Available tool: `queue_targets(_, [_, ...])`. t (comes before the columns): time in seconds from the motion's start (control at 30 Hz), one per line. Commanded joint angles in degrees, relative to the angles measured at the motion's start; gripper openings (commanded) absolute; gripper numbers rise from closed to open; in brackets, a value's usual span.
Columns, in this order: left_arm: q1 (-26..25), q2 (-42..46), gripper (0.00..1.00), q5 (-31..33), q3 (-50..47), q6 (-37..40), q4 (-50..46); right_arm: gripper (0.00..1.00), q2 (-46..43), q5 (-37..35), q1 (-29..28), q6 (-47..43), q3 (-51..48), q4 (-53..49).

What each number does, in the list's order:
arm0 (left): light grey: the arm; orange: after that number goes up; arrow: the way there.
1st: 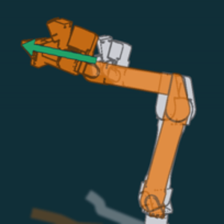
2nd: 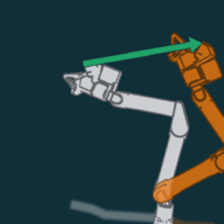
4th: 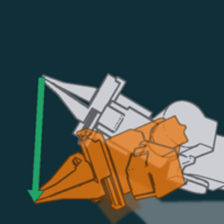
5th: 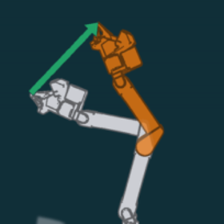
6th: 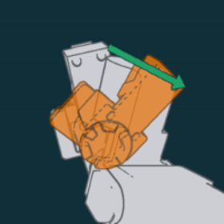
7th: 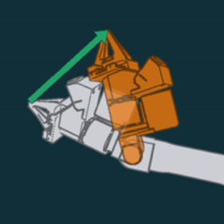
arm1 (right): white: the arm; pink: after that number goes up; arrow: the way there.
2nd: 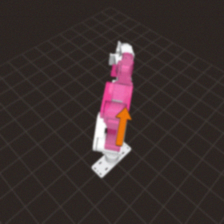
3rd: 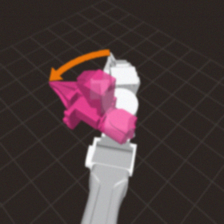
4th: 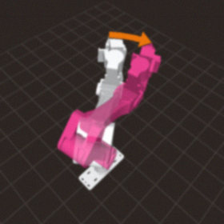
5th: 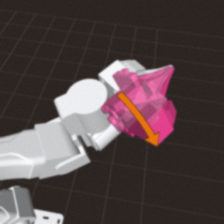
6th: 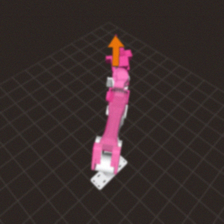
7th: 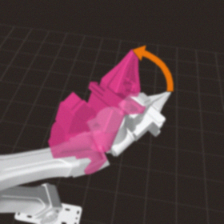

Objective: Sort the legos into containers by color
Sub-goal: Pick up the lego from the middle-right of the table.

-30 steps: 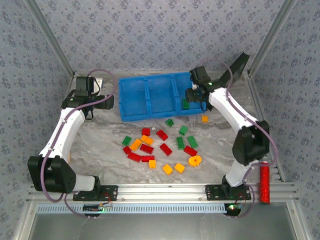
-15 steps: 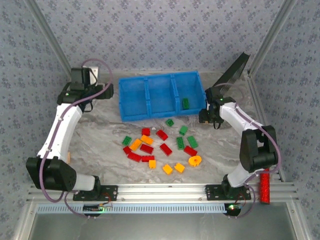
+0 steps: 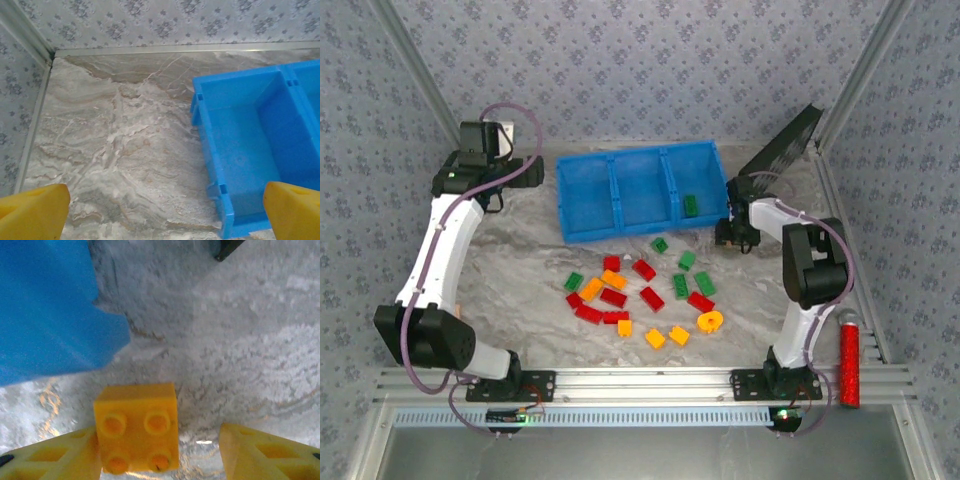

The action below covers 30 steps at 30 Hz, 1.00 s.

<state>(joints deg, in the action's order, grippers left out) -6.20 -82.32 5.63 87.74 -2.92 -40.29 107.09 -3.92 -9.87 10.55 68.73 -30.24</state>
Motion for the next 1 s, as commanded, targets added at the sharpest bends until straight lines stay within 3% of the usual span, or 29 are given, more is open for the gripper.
queue_targets(0.0, [-0.32, -1.04, 0.99, 2.66, 2.52, -0.68, -1.72, 0.61, 1.47, 1.53, 0.29, -1.65, 3.43, 0.06])
queue_targets(0.23, [-0.32, -1.96, 0.99, 2.23, 3.32, -1.13, -2.58, 0.46, 3.99, 2.25, -0.18, -2.52, 5.51, -2.2])
queue_targets(0.53, [-0.32, -0.72, 0.99, 2.39, 2.17, -0.55, -3.0, 0.37, 4.91, 1.81, -1.42, -3.29, 5.86, -5.76])
queue_targets(0.8, [-0.37, 2.17, 0.99, 3.63, -0.74, 0.47, -2.04, 0.29, -2.13, 1.15, -4.29, -3.69, 5.0, -10.84])
queue_targets(0.97, [-0.22, 4.68, 0.99, 4.23, -2.9, 1.24, -1.16, 0.29, -7.21, -0.48, -9.22, -2.65, 10.24, -15.74])
